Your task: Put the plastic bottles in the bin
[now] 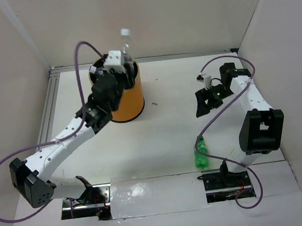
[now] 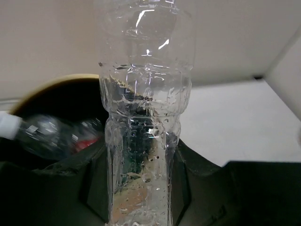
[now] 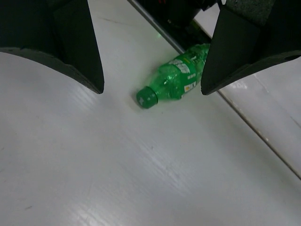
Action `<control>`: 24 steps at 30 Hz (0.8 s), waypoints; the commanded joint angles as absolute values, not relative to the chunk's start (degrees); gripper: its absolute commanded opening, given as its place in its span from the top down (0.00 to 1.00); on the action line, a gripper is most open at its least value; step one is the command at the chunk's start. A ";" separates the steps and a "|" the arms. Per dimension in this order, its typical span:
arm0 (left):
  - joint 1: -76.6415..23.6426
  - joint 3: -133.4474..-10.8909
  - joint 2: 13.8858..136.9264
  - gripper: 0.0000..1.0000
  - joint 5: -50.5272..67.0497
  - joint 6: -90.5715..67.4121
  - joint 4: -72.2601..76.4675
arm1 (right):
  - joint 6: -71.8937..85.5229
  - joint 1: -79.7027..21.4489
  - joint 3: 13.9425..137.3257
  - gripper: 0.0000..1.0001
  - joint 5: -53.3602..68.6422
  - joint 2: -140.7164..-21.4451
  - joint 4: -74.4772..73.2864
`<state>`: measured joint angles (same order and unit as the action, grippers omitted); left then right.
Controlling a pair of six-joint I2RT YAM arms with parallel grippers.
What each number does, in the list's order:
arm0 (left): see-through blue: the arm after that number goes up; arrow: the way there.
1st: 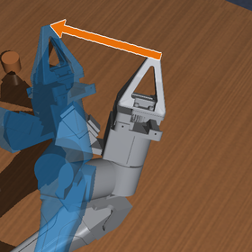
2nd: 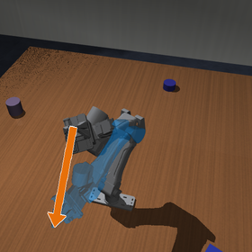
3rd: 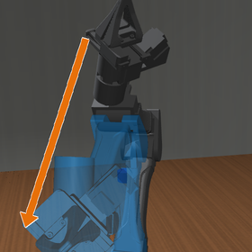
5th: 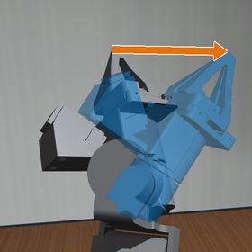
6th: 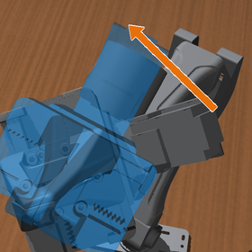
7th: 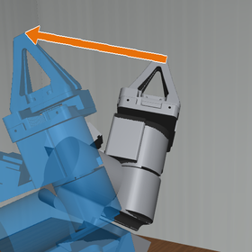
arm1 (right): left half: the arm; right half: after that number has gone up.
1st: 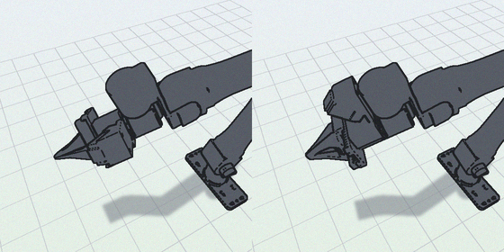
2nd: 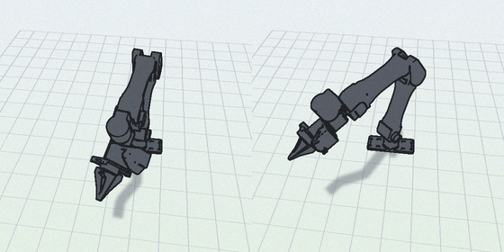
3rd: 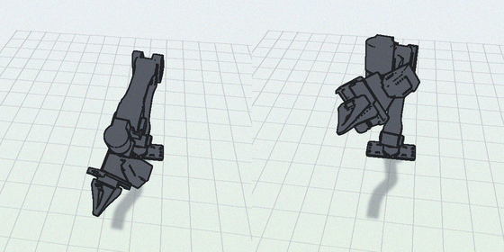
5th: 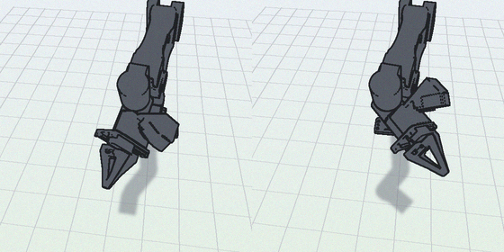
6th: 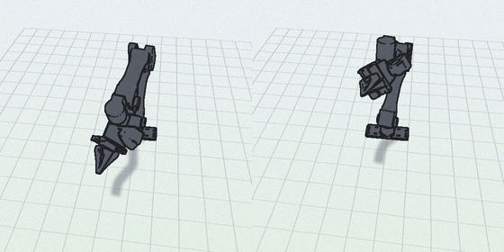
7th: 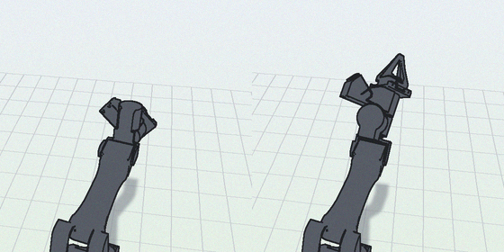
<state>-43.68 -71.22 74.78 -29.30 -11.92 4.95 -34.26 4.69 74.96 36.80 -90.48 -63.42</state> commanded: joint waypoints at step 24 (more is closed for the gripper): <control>-36.29 -80.35 75.61 0.00 -34.36 -2.99 2.64 | -31.57 -6.86 66.97 0.01 22.07 -105.56 -72.07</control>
<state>-32.91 -81.08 83.92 -31.94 -6.96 -0.99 -35.27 -6.35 67.05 25.89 -105.27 -72.16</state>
